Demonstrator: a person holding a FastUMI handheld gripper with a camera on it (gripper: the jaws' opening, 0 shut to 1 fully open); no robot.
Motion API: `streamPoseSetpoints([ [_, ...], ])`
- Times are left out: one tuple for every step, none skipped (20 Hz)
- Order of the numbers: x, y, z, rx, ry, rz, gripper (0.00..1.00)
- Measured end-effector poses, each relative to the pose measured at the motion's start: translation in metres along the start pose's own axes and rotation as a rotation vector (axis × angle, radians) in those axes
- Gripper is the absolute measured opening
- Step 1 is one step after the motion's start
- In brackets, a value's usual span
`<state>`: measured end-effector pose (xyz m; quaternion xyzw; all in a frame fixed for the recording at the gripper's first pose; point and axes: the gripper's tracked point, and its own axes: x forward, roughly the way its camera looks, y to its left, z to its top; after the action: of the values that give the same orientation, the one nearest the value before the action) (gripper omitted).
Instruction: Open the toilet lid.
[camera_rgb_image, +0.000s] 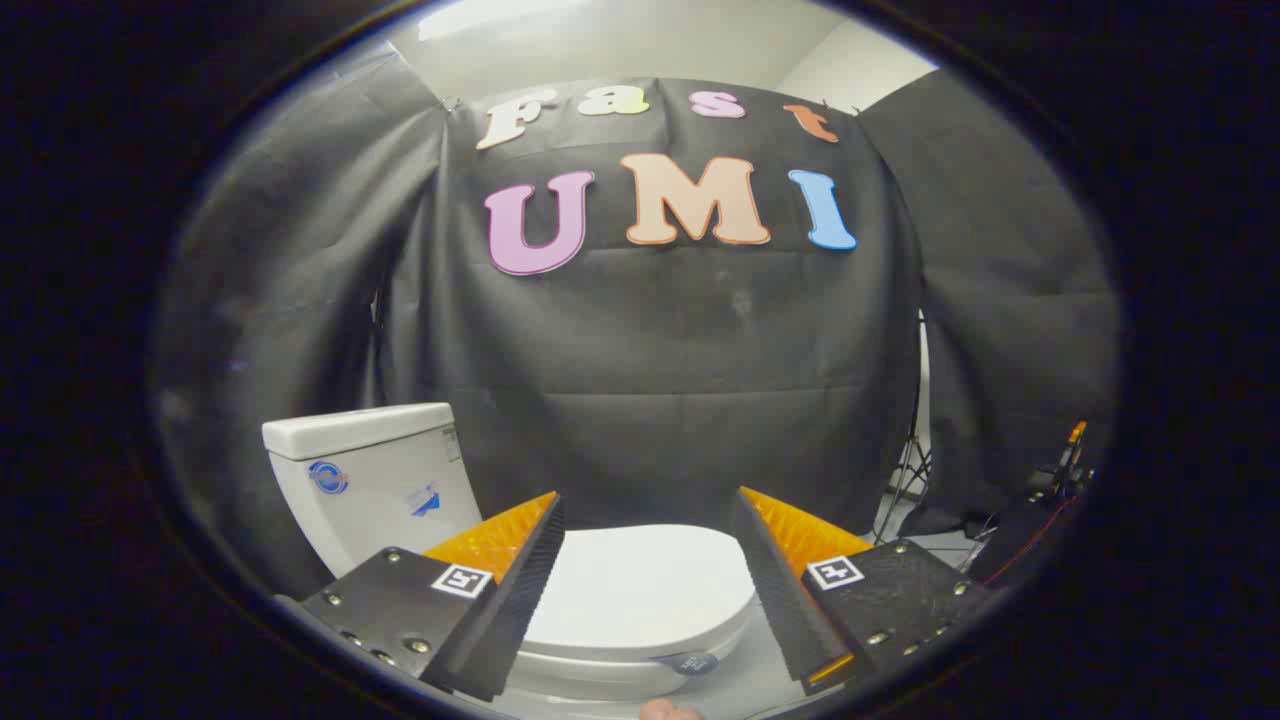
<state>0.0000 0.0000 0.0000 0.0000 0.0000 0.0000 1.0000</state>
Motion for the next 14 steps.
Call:
streamPoseSetpoints([
  [0.000, 0.001, -0.001, -0.001, 0.002, 0.000, 0.99],
  [0.001, 0.004, -0.001, -0.001, 0.002, 0.005, 0.99],
  [0.002, 0.007, -0.003, -0.002, 0.003, 0.009, 0.99],
  [0.002, 0.009, -0.004, -0.007, 0.004, 0.010, 0.99],
  [0.003, 0.011, -0.004, -0.014, 0.001, 0.011, 0.99],
  [0.003, 0.013, -0.004, -0.022, -0.001, 0.012, 0.99],
  [0.002, 0.015, -0.004, -0.029, -0.003, 0.013, 0.99],
  [0.002, 0.016, -0.004, -0.033, -0.004, 0.014, 0.99],
  [0.003, 0.016, -0.004, -0.034, -0.006, 0.014, 0.99],
  [0.003, 0.017, -0.003, -0.035, -0.008, 0.015, 0.99],
  [0.002, 0.017, -0.003, -0.035, -0.008, 0.012, 0.99],
  [0.002, 0.016, -0.003, -0.032, -0.009, 0.011, 0.99],
  [0.003, 0.016, -0.002, -0.027, -0.011, 0.011, 0.99],
  [0.003, 0.016, -0.002, -0.024, -0.012, 0.010, 0.99],
])
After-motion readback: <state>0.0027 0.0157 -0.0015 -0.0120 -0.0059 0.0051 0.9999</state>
